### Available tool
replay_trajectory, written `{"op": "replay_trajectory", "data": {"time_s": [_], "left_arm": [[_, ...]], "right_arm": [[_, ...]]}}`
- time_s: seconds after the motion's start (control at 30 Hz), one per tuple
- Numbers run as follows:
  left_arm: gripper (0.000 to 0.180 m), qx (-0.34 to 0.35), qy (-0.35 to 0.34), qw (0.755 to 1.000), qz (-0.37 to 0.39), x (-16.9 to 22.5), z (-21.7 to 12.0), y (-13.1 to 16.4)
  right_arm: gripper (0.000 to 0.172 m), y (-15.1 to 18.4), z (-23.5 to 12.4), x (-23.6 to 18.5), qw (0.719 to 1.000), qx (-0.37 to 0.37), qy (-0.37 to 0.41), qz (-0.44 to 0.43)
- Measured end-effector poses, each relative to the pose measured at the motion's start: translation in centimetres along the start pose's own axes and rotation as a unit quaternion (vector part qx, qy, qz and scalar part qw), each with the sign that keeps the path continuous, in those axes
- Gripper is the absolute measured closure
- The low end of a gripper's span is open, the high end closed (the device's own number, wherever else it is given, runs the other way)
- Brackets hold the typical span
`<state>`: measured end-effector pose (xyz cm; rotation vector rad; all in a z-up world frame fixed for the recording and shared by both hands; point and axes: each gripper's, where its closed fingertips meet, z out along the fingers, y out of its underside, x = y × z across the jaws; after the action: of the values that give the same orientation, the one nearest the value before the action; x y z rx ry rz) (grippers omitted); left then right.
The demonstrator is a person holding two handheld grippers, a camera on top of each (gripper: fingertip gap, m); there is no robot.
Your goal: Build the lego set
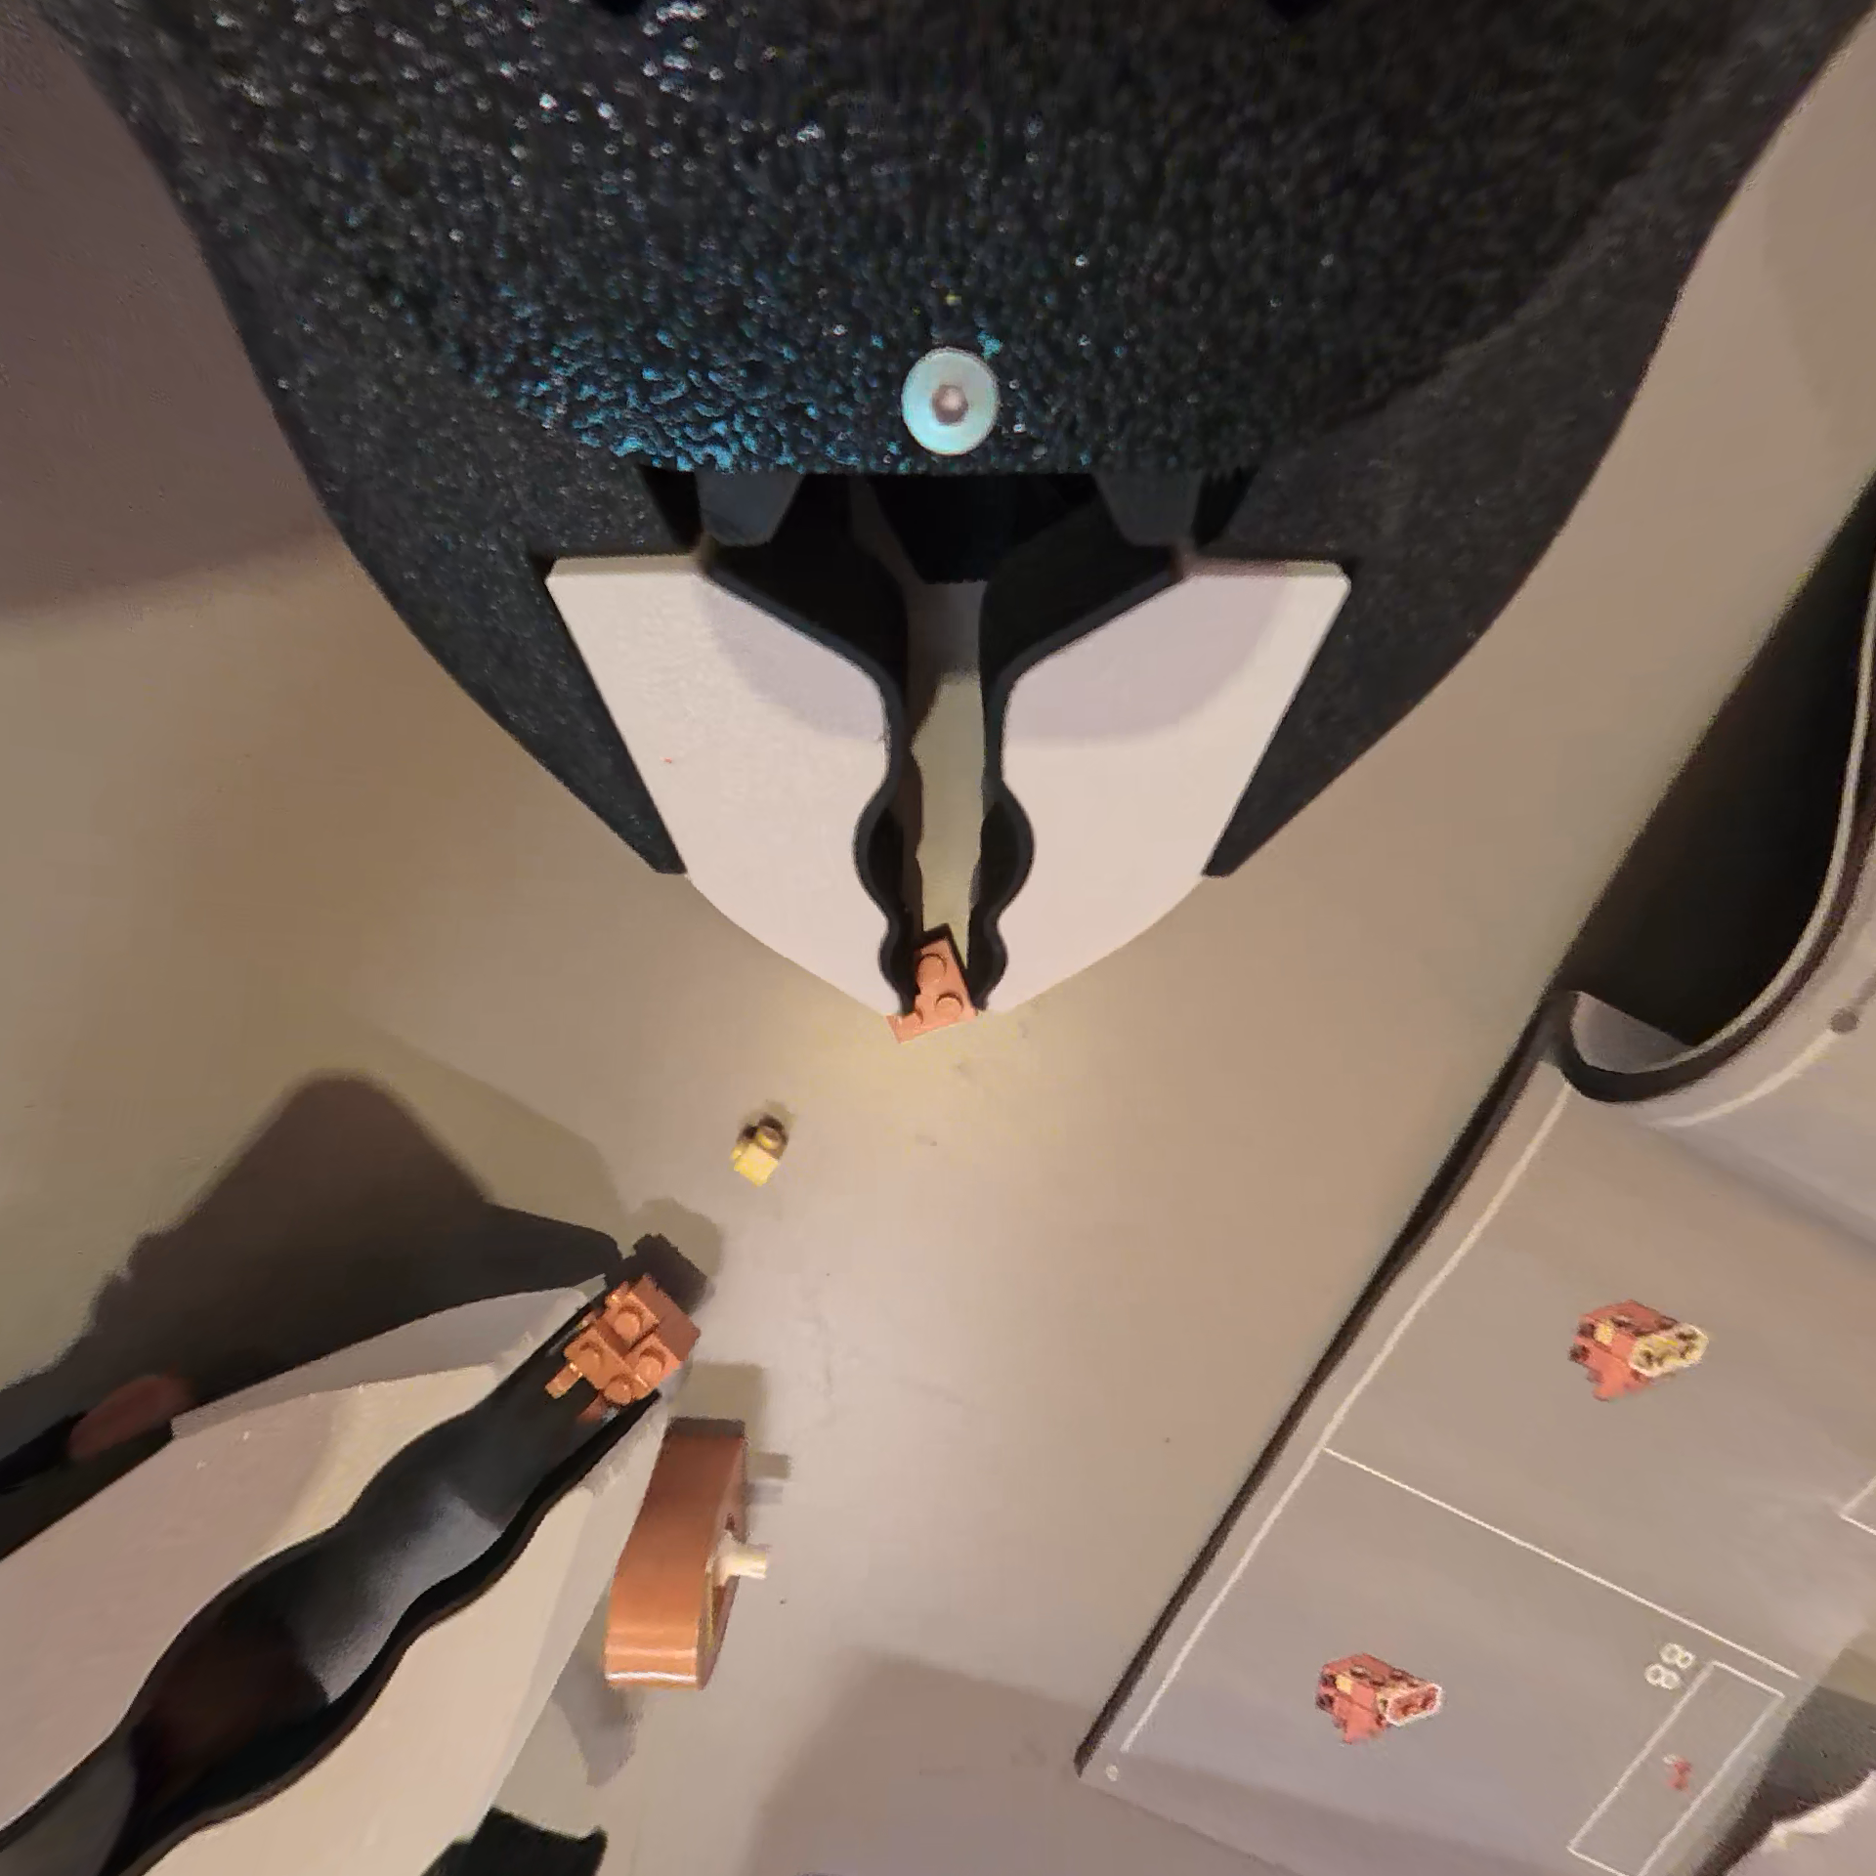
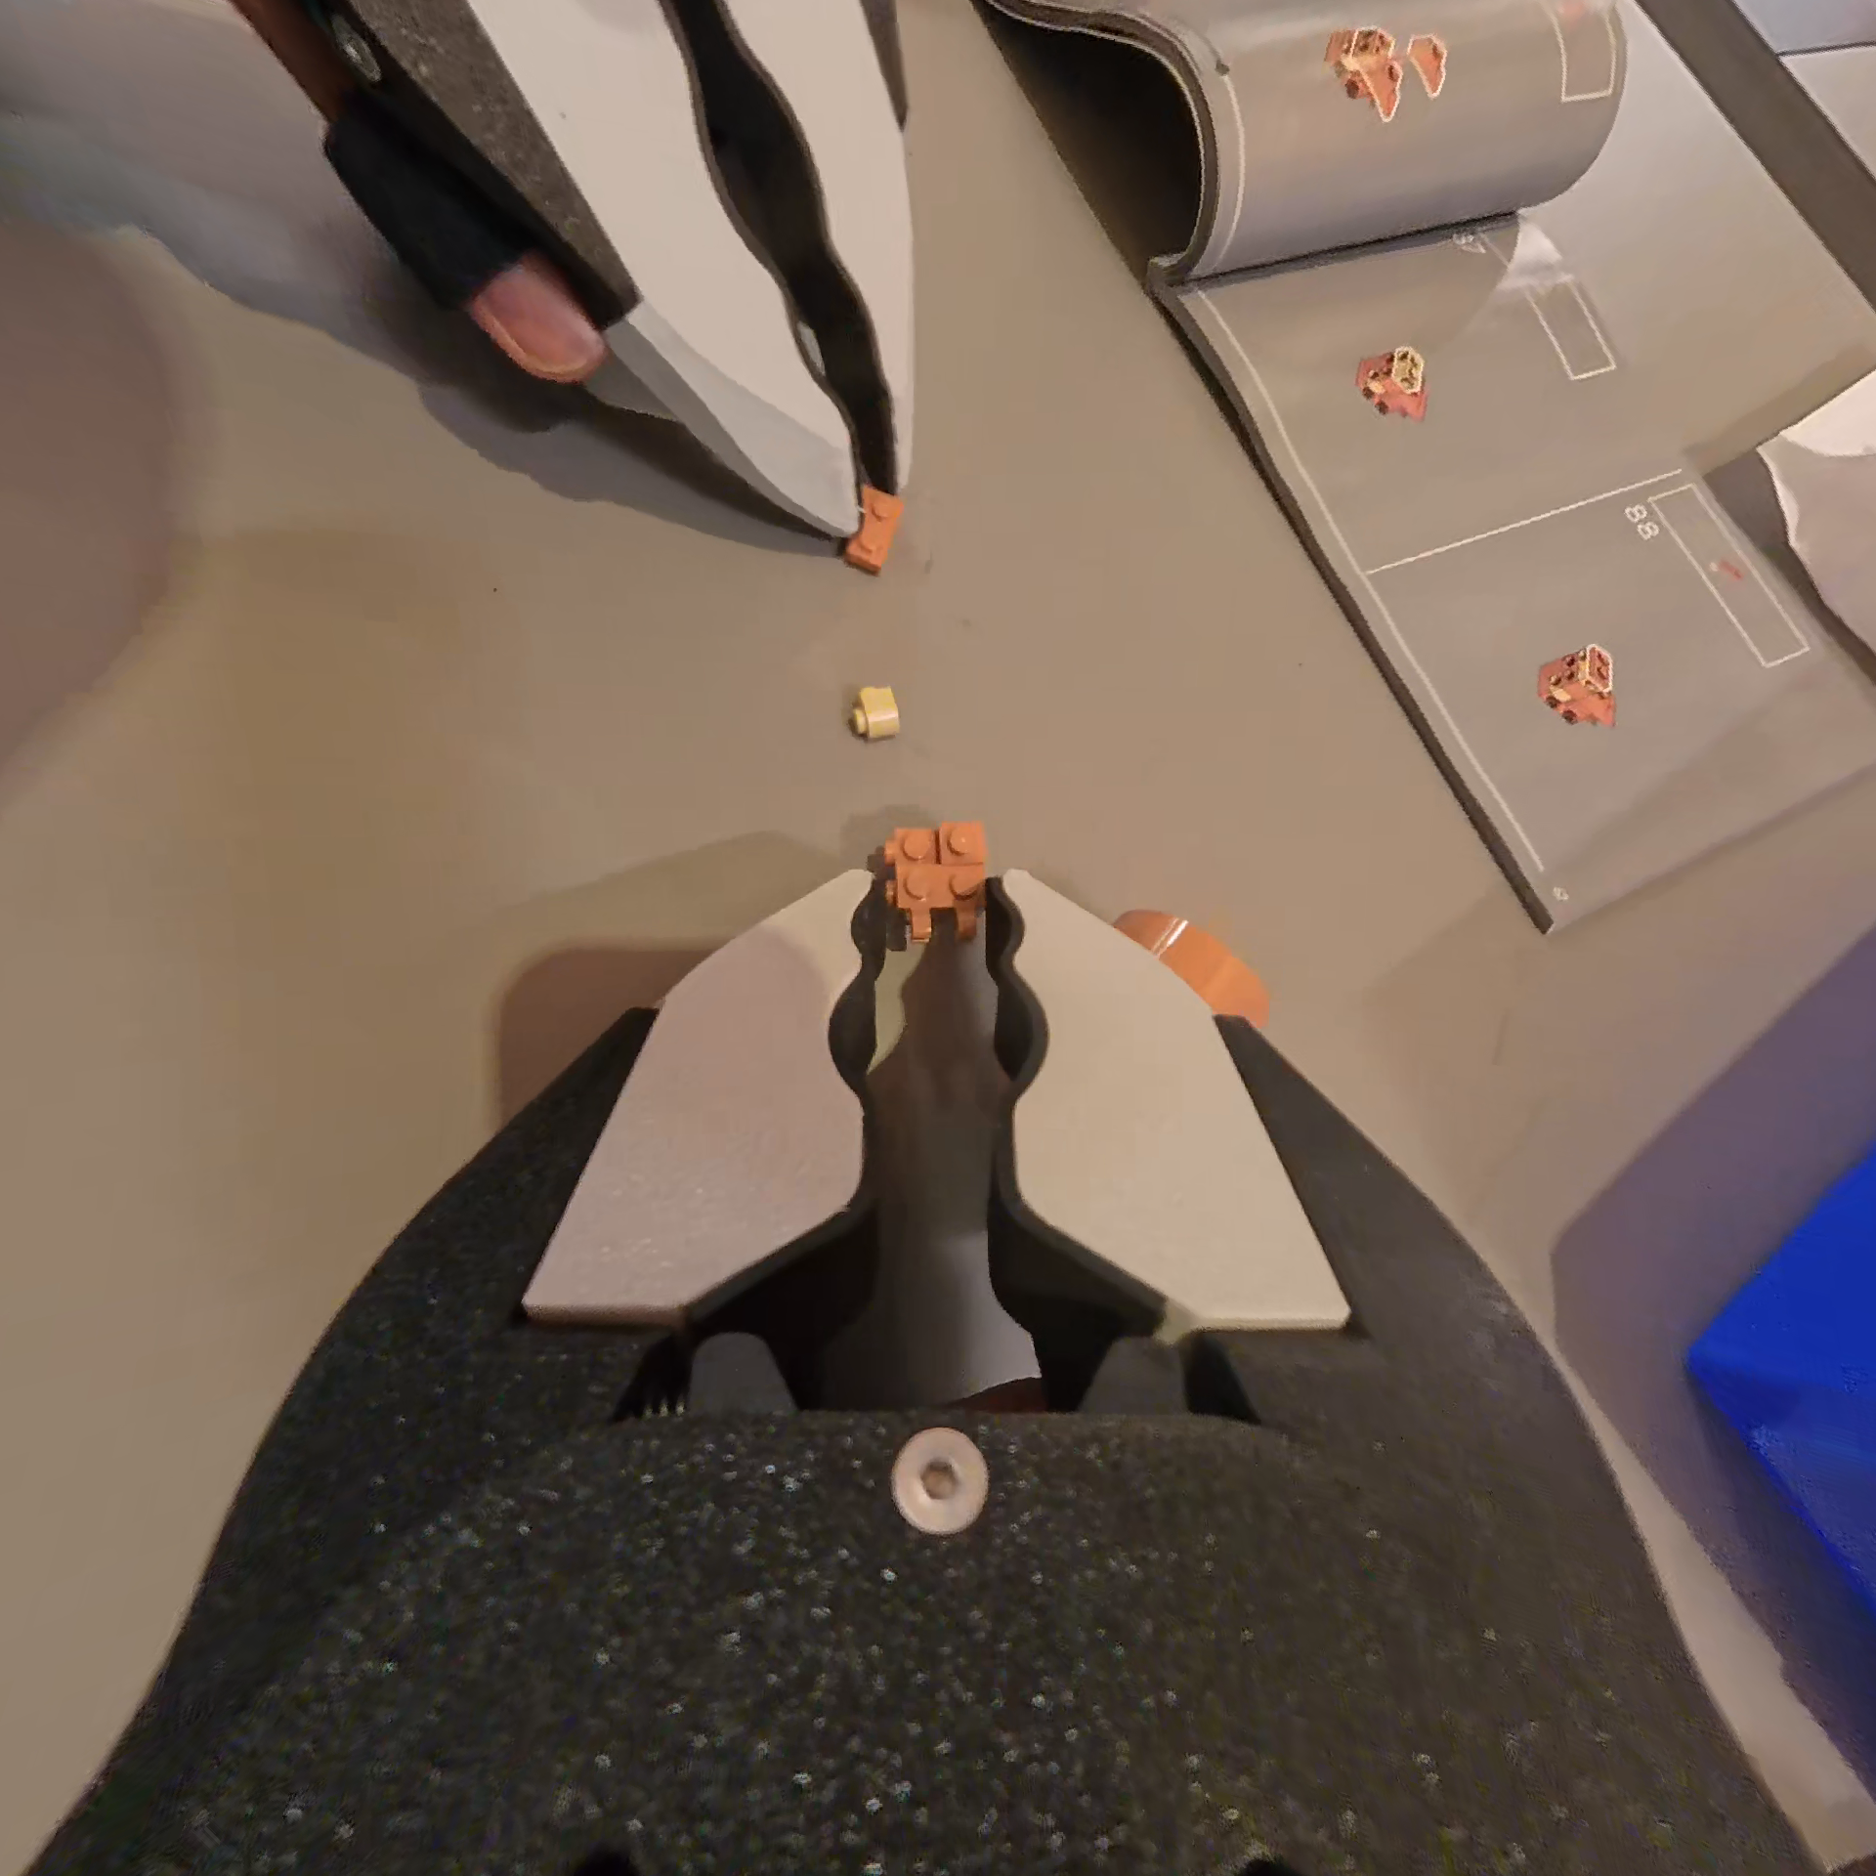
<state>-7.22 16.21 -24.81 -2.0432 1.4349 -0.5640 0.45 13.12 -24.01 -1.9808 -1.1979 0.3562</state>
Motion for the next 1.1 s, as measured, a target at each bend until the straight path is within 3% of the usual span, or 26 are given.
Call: {"op": "replay_trajectory", "data": {"time_s": [1.1], "left_arm": [[0.171, 0.076, 0.028, 0.997, -0.015, -0.6, -0.5, -0.8]], "right_arm": [[0.153, -0.1, 0.3, -0.2, 1.000, 0.008, -0.018, 0.001]]}}
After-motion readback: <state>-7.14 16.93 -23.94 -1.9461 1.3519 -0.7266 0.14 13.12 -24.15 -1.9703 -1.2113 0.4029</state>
